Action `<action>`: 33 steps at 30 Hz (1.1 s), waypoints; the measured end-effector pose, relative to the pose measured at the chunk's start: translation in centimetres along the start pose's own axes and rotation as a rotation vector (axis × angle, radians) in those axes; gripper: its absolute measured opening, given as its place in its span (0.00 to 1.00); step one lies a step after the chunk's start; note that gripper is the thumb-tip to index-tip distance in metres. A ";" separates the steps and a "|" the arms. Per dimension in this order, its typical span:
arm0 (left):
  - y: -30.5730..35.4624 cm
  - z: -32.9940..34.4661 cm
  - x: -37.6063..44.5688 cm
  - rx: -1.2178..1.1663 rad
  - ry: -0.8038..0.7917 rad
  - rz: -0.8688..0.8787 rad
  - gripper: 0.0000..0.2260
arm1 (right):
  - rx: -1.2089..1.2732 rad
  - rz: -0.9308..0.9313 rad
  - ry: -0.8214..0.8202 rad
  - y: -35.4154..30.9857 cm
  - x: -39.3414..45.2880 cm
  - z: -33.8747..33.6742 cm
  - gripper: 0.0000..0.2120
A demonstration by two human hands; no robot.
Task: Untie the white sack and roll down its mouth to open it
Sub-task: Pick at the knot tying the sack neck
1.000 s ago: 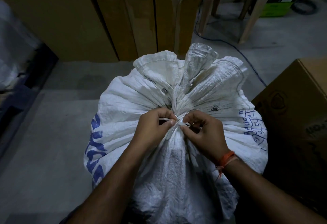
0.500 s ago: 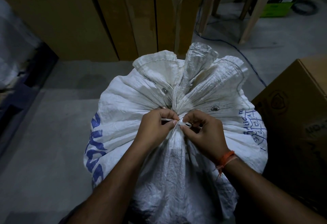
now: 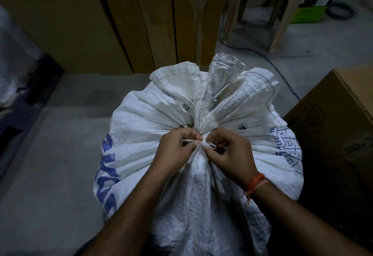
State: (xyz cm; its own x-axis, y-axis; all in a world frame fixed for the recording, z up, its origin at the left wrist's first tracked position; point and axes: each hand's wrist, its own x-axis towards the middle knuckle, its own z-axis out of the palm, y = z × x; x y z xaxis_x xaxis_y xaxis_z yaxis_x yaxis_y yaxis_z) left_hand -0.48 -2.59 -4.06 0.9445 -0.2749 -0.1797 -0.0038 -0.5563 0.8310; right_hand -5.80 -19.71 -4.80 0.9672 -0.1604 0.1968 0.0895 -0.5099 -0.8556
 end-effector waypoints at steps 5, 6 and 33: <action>0.1 -0.9 -0.2 -0.063 -0.013 -0.021 0.05 | 0.049 0.035 -0.014 0.0 0.1 0.0 0.07; 0.0 -1.1 -0.2 -0.075 -0.003 -0.025 0.04 | 0.059 0.040 -0.014 0.0 0.1 0.0 0.07; -0.4 -0.1 0.2 -0.090 0.012 -0.065 0.05 | 0.012 -0.011 0.015 0.2 0.1 0.1 0.07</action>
State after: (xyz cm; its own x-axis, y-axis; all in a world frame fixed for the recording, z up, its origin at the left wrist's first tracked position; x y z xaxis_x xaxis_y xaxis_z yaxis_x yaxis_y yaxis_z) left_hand -0.24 -2.36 -4.37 0.9457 -0.2304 -0.2292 0.0870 -0.5002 0.8615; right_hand -5.66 -19.75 -5.01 0.9626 -0.1673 0.2131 0.1029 -0.5018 -0.8588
